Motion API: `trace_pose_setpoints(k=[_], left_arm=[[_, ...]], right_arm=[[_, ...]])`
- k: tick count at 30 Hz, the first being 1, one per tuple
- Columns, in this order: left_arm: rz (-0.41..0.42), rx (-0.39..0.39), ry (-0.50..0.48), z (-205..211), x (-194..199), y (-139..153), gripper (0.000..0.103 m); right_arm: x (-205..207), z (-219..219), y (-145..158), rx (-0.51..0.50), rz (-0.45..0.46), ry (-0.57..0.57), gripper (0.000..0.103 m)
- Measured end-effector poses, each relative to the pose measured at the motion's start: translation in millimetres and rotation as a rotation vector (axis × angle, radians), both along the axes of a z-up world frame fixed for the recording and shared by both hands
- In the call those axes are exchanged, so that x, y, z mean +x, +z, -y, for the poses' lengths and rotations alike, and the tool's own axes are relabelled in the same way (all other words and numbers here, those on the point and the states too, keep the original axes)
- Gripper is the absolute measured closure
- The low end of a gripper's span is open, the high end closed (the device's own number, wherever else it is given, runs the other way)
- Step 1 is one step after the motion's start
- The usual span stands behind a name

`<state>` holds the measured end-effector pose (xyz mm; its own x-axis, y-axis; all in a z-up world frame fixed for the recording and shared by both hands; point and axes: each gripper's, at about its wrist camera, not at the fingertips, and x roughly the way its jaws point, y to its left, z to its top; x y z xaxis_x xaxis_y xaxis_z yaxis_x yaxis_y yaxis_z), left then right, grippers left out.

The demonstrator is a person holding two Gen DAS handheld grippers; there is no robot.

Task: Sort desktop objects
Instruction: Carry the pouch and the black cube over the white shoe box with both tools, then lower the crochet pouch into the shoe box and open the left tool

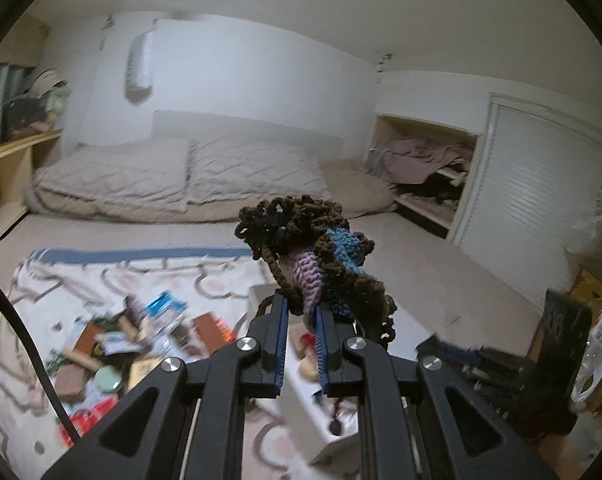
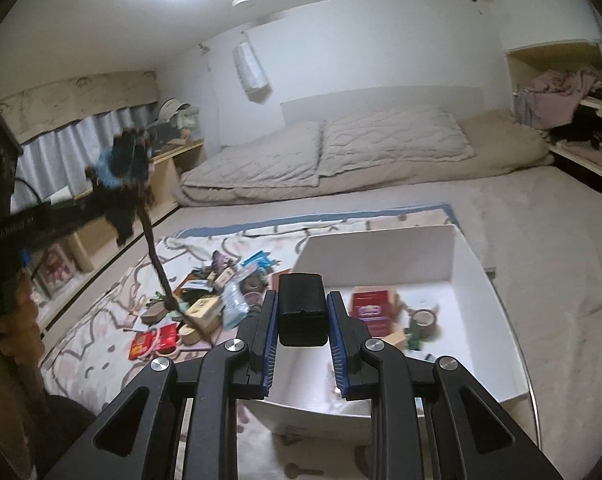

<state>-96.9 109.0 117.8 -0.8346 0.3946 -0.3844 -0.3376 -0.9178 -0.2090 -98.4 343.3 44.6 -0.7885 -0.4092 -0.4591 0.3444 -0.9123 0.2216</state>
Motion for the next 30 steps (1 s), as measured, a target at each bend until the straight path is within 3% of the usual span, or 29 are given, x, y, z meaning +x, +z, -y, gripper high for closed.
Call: trace_pose_setpoints(k=[7, 15, 20, 30], left_arm=[[-0.032, 0.017, -0.093, -34.2, -23.0, 14.5, 0.09], [0.062, 0.009, -0.187, -68.2, -52.0, -15.7, 0.09], [0.134, -0.117, -0.198, -84.1, -71.3, -47.8, 0.09], [0.216, -0.461, -0.21, -100.2, -100.5, -96.7, 0.09]], right_arm=[[-4.3, -21.5, -13.6, -0.022, 0.028, -0.029, 0.078], [-10.3, -40.9, -26.5, -0.032, 0.06, -0.055, 0.078], [-9.8, -50.9, -34.1, -0.045, 0.074, -0.061, 0.078], [-12.7, -58.3, -46.3, -0.05, 0.103, -0.059, 0.078]])
